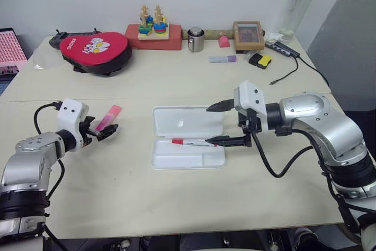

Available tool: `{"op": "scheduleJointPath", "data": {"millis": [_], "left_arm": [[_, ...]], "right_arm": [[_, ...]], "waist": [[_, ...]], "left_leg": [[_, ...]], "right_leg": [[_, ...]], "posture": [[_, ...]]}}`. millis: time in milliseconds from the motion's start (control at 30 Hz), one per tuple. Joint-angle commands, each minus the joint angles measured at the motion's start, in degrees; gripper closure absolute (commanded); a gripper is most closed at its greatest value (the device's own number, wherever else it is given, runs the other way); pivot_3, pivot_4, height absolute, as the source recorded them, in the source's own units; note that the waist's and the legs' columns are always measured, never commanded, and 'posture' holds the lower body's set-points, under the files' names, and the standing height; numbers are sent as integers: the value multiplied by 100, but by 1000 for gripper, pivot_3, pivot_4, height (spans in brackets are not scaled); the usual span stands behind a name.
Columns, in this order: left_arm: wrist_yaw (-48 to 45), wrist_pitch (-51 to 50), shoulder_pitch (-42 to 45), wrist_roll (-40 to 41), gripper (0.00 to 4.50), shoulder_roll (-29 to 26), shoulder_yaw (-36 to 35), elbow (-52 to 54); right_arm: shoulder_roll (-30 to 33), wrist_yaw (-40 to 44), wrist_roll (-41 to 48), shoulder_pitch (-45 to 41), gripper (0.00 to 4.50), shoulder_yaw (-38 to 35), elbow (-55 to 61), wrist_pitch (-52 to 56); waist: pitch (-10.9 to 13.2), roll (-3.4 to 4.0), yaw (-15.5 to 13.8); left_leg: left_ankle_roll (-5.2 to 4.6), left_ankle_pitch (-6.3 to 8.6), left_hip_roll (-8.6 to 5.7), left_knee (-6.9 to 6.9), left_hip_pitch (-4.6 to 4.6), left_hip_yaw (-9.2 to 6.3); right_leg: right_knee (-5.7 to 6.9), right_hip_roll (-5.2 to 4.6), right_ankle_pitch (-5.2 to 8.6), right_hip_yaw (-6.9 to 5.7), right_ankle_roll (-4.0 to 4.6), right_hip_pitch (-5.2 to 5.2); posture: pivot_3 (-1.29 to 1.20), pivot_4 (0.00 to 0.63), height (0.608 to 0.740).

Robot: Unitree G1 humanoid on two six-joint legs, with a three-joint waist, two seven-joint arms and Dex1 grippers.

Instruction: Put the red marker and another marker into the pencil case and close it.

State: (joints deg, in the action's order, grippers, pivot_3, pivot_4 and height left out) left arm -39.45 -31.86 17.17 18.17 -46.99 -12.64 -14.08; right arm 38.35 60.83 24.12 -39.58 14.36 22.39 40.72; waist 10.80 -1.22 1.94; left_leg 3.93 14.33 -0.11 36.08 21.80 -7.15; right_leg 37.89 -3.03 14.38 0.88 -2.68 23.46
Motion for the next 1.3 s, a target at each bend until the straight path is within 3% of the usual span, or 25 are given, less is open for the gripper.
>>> {"op": "scheduleJointPath", "data": {"millis": [33,200,233,733,1167,1300], "left_arm": [[-20,103,143,-140,0,11,42,-248],[68,92,173,-283,0,113,136,-423],[99,107,171,-312,354,134,137,-437],[154,67,92,-347,3322,222,80,-409],[71,263,-452,-299,3316,156,13,466],[-655,850,-1445,-477,3316,-526,-62,1503]], "right_arm": [[60,-20,78,-82,269,-141,229,-1],[52,-69,51,-117,269,-101,266,55],[43,-85,49,-133,196,-94,275,75],[23,-107,-74,-141,196,-3,181,-30],[152,26,-111,20,196,7,148,-185],[217,49,-167,68,196,-5,112,-255]], "waist": [[0,0,2],[0,0,-5],[0,0,-5],[0,0,7],[0,0,13],[-1,-5,77]], "left_leg": [[0,0,0,0,0,0],[0,0,-1,1,1,-2],[0,0,-1,1,1,-2],[3,-9,0,3,-10,-2],[3,-9,-1,1,-7,2],[3,-8,5,-2,1,6]], "right_leg": [[1,0,0,0,0,1],[2,0,0,0,-1,0],[2,-1,0,0,-1,0],[14,0,7,2,-16,-2],[8,-2,-1,5,-3,-2],[3,-1,-3,6,1,6]], "posture": [[0,150,740],[0,150,740],[0,150,740],[0,150,740],[0,150,740],[0,150,740]]}}
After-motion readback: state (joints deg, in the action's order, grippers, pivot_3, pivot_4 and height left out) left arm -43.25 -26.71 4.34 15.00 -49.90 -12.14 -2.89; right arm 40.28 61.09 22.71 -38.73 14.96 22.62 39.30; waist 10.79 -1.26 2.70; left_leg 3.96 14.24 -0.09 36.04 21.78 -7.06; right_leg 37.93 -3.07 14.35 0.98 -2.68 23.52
